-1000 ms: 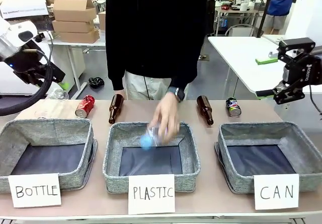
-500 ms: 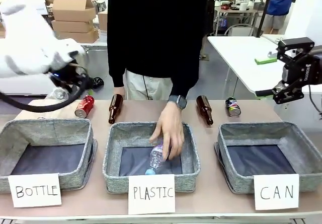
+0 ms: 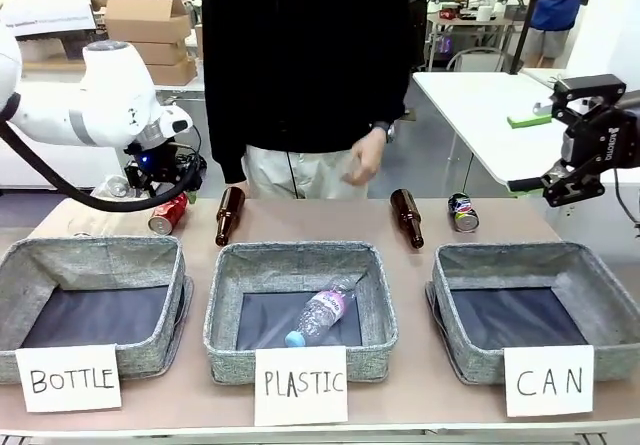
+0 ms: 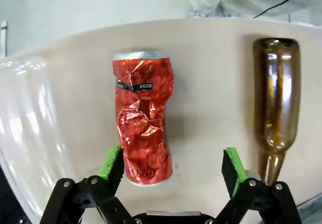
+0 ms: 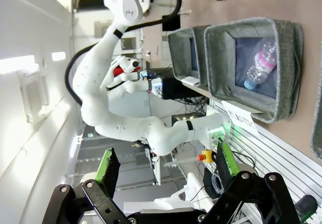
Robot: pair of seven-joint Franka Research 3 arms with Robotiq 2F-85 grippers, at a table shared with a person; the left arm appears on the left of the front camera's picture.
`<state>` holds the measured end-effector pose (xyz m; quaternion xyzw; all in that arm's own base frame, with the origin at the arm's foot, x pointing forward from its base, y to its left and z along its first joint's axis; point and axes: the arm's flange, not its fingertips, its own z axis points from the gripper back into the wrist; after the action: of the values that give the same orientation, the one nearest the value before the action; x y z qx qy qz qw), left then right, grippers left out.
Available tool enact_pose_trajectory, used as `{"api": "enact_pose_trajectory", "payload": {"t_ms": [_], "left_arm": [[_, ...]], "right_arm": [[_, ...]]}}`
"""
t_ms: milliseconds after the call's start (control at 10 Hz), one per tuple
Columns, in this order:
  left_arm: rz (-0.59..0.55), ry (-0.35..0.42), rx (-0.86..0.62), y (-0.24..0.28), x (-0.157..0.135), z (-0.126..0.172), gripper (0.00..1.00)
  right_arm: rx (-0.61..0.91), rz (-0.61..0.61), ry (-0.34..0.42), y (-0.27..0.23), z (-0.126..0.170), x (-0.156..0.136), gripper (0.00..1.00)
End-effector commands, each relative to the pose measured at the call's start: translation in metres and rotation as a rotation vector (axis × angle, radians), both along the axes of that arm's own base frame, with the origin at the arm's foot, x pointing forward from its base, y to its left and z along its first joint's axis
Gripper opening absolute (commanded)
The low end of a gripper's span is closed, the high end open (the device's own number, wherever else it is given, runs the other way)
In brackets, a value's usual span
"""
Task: Sort the can waste into the basket.
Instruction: Pick up the can waste from the table and place it in the right Fabric basket.
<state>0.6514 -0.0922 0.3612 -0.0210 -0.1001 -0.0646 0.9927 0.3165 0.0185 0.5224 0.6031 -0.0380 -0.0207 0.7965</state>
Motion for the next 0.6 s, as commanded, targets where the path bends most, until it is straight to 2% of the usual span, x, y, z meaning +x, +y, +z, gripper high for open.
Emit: {"api": "enact_pose_trajectory", "payload": {"t_ms": [0, 200, 500], "left_arm": [[0.065, 0.064, -0.008, 0.003, 0.017, -0.019, 1.00], [0.069, 0.086, -0.027, 0.011, 0.026, -0.035, 1.00], [0.081, 0.095, -0.039, 0.016, 0.030, -0.041, 1.00]], "right_arm": [[0.025, 0.003, -0.029, 0.003, 0.001, 0.003, 1.00], [0.025, 0.003, -0.029, 0.003, 0.001, 0.003, 1.00], [0.025, 0.003, -0.029, 0.003, 0.001, 0.003, 1.00]]}}
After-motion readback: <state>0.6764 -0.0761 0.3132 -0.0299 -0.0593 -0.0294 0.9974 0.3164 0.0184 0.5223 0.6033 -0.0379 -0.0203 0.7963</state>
